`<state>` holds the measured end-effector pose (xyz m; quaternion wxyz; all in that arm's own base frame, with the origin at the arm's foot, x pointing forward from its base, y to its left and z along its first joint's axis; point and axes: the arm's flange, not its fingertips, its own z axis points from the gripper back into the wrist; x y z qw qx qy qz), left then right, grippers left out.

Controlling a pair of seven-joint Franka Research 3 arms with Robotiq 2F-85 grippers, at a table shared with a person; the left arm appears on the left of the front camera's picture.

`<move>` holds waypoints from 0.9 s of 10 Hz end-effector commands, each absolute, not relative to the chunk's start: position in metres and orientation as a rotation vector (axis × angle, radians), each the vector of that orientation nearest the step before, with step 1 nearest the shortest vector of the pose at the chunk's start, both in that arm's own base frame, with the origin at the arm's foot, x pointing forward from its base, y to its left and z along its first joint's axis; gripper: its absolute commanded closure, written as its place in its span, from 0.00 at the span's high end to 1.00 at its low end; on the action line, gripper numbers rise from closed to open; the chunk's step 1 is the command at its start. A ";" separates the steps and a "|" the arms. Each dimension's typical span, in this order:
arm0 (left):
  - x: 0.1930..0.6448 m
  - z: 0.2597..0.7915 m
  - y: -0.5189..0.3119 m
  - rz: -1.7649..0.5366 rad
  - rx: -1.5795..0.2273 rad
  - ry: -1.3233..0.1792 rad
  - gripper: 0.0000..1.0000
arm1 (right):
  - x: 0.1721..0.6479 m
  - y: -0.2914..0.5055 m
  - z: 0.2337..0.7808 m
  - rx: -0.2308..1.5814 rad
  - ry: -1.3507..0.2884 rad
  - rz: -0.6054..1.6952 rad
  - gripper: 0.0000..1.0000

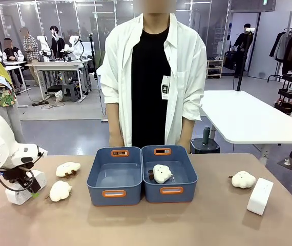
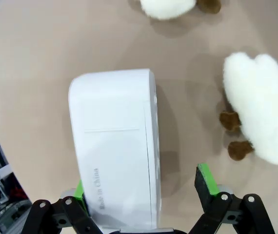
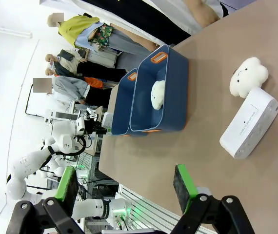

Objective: Sort the digital clocks into the basket.
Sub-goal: Pick up the Digital clock from the table and place it into the empty Plastic storage basket.

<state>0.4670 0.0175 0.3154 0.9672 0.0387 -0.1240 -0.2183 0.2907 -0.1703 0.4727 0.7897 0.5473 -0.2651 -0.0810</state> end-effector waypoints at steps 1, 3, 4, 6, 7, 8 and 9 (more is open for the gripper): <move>0.467 0.316 0.020 -0.418 0.074 -0.278 0.64 | 0.288 -0.171 0.476 1.178 -0.561 -0.177 1.00; 0.467 0.326 0.023 -0.398 0.068 -0.289 0.04 | 0.288 -0.171 0.476 1.178 -0.561 -0.177 1.00; 0.465 0.327 0.023 -0.393 0.064 -0.292 0.35 | 0.288 -0.171 0.476 1.178 -0.561 -0.177 1.00; 0.463 0.329 0.026 -0.384 0.066 -0.297 0.00 | 0.288 -0.171 0.476 1.178 -0.561 -0.177 1.00; 0.464 0.331 0.029 -0.370 0.065 -0.302 0.00 | 0.288 -0.171 0.476 1.178 -0.561 -0.177 1.00; 0.464 0.336 0.032 -0.351 0.054 -0.304 0.00 | 0.288 -0.171 0.476 1.178 -0.561 -0.177 1.00; 0.460 0.362 0.035 -0.365 0.022 -0.281 0.00 | 0.288 -0.171 0.476 1.178 -0.561 -0.177 1.00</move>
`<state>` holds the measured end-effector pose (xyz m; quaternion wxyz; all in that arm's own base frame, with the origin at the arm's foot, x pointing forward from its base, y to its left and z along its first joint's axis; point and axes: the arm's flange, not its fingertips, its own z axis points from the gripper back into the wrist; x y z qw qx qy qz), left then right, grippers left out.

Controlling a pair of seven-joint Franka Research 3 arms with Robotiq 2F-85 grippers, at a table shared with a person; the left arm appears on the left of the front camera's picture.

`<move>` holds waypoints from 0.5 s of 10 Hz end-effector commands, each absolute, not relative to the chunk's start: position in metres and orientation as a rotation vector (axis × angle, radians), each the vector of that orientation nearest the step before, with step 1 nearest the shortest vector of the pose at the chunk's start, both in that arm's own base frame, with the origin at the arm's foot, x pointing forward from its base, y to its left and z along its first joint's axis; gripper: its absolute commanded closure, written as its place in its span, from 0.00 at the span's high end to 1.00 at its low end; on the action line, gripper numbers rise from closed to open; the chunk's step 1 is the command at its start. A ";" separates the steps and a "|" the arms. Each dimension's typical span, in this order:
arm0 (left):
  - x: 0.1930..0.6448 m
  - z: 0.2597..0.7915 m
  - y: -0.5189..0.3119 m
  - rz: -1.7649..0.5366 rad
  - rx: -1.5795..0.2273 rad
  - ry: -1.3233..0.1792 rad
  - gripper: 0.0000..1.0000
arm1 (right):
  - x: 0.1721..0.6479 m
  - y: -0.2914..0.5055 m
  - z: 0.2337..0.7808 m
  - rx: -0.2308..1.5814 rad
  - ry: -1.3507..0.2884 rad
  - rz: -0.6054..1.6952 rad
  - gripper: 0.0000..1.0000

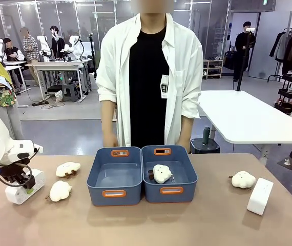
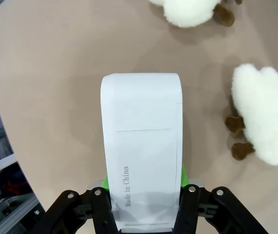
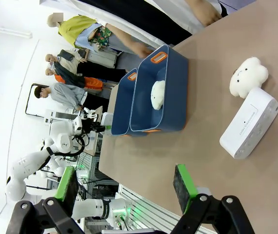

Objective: Sort the digital clocks into the basket.
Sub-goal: Pick up the Digital clock from the table and place it into the empty Plastic storage basket.

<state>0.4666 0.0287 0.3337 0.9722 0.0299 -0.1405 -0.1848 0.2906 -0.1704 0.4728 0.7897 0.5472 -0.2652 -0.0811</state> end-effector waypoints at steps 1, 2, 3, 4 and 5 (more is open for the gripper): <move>0.453 0.401 0.040 -0.379 -0.052 -0.215 0.00 | 0.288 -0.171 0.476 1.178 -0.561 -0.177 1.00; 0.447 0.431 0.047 -0.366 -0.071 -0.145 0.00 | 0.288 -0.171 0.476 1.178 -0.561 -0.177 1.00; 0.444 0.458 0.053 -0.280 -0.064 -0.166 0.00 | 0.288 -0.171 0.476 1.178 -0.561 -0.177 1.00; 0.438 0.474 0.056 -0.280 -0.097 -0.190 0.00 | 0.288 -0.171 0.476 1.178 -0.561 -0.177 1.00; 0.432 0.476 0.065 -0.276 -0.059 -0.182 0.00 | 0.288 -0.171 0.476 1.178 -0.561 -0.177 1.00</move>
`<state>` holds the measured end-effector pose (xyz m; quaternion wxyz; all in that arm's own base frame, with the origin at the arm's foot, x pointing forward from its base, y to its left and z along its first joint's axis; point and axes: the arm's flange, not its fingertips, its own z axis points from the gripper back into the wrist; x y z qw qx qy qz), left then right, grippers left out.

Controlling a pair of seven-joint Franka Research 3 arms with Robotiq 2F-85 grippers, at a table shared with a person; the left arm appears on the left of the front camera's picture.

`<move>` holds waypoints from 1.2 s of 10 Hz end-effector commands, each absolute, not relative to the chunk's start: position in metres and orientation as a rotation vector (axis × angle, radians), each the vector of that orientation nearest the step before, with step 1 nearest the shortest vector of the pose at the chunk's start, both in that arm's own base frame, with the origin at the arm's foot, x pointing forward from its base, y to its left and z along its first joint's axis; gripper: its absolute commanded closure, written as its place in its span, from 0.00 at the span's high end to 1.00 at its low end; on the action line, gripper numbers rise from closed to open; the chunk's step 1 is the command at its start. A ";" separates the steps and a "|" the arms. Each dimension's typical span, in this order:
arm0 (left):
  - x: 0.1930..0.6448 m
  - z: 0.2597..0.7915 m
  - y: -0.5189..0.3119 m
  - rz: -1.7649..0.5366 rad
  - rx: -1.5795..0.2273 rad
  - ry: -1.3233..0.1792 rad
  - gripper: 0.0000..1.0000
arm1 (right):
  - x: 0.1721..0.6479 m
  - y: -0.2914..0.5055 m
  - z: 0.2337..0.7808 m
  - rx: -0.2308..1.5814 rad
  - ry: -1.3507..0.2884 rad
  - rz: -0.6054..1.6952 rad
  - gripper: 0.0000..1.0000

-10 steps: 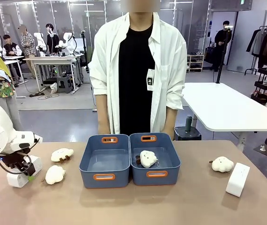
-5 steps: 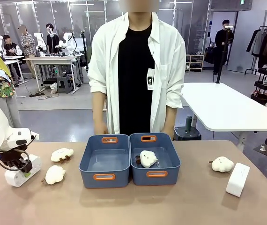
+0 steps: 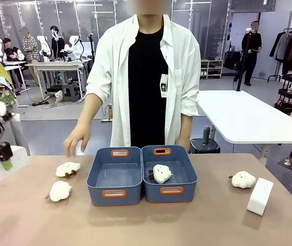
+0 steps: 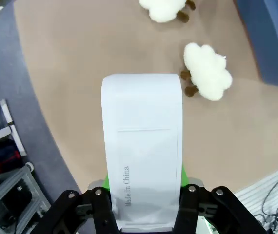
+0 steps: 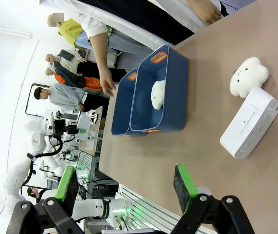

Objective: Sort the digital clocks into the basket.
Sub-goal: Pick up the Digital clock from the table and place it into the empty Plastic storage basket.

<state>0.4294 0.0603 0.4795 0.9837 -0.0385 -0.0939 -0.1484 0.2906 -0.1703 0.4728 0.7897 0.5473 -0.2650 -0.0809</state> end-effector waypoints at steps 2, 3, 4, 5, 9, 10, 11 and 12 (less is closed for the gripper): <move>0.343 0.522 0.137 -0.337 -0.235 -0.155 0.00 | 0.288 -0.171 0.476 1.178 -0.561 -0.177 1.00; 0.288 0.546 0.187 -0.336 -0.271 -0.198 0.00 | 0.288 -0.171 0.476 1.178 -0.561 -0.177 1.00; 0.253 0.557 0.221 -0.273 -0.292 -0.251 0.00 | 0.288 -0.171 0.476 1.178 -0.561 -0.177 1.00; 0.232 0.560 0.244 -0.211 -0.294 -0.308 0.00 | 0.288 -0.171 0.476 1.178 -0.561 -0.177 1.00; 0.191 0.558 0.269 -0.156 -0.344 -0.370 0.00 | 0.288 -0.171 0.476 1.178 -0.561 -0.177 1.00; 0.191 0.558 0.269 -0.156 -0.344 -0.370 0.00 | 0.288 -0.171 0.476 1.178 -0.561 -0.177 1.00; 0.191 0.558 0.269 -0.156 -0.344 -0.370 0.00 | 0.288 -0.171 0.476 1.178 -0.561 -0.177 1.00; 0.191 0.558 0.269 -0.156 -0.344 -0.370 0.00 | 0.288 -0.171 0.476 1.178 -0.561 -0.177 1.00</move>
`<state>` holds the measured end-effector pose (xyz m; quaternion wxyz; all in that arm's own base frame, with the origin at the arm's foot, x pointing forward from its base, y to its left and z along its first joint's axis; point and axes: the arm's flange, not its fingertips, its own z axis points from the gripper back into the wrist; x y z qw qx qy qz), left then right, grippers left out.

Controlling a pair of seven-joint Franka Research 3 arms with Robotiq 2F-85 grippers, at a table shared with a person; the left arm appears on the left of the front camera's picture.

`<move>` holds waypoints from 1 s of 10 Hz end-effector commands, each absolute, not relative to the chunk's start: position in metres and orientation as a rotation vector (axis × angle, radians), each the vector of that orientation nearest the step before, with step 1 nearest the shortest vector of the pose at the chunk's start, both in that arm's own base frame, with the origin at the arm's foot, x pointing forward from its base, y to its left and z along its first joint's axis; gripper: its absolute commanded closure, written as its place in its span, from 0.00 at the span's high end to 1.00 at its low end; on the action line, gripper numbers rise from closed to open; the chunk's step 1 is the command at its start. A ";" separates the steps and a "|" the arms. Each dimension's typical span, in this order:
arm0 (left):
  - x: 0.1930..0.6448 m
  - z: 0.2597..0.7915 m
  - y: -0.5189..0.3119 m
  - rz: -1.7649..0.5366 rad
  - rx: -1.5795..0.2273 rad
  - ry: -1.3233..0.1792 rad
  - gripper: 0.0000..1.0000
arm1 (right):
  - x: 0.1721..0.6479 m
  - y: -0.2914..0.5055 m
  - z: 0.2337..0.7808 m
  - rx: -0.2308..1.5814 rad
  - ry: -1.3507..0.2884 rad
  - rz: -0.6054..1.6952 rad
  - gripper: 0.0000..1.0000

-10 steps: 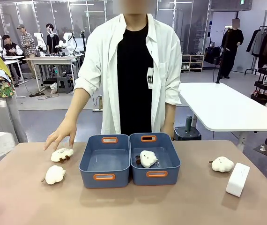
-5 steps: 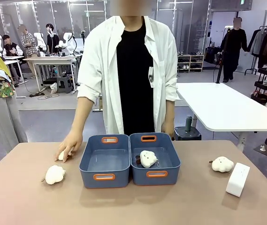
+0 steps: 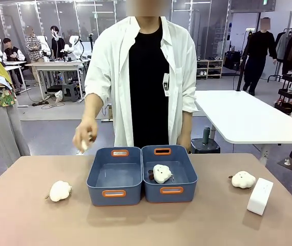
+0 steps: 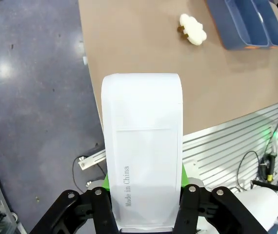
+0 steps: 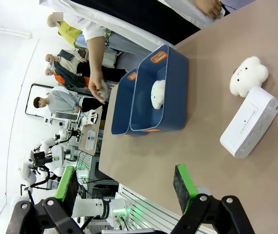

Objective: Sort the digital clocks into the basket.
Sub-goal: Pick up the Digital clock from the table and place it into the empty Plastic storage basket.

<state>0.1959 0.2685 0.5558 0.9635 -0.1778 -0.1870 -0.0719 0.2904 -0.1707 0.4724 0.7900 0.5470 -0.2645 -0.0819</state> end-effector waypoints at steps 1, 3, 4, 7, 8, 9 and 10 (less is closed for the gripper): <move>0.191 0.558 0.269 -0.156 -0.344 -0.370 0.00 | 0.288 -0.171 0.476 1.178 -0.561 -0.177 1.00; 0.191 0.558 0.269 -0.156 -0.344 -0.370 0.00 | 0.288 -0.171 0.476 1.178 -0.561 -0.177 1.00; 0.191 0.558 0.269 -0.156 -0.344 -0.370 0.00 | 0.288 -0.171 0.476 1.178 -0.561 -0.177 1.00; 0.191 0.558 0.269 -0.156 -0.344 -0.370 0.00 | 0.288 -0.171 0.476 1.178 -0.561 -0.177 1.00; 0.191 0.558 0.269 -0.156 -0.344 -0.370 0.00 | 0.288 -0.171 0.476 1.178 -0.561 -0.177 1.00; 0.191 0.558 0.269 -0.156 -0.344 -0.370 0.00 | 0.288 -0.171 0.476 1.178 -0.561 -0.177 1.00; 0.191 0.558 0.269 -0.156 -0.344 -0.370 0.00 | 0.288 -0.171 0.476 1.178 -0.561 -0.177 1.00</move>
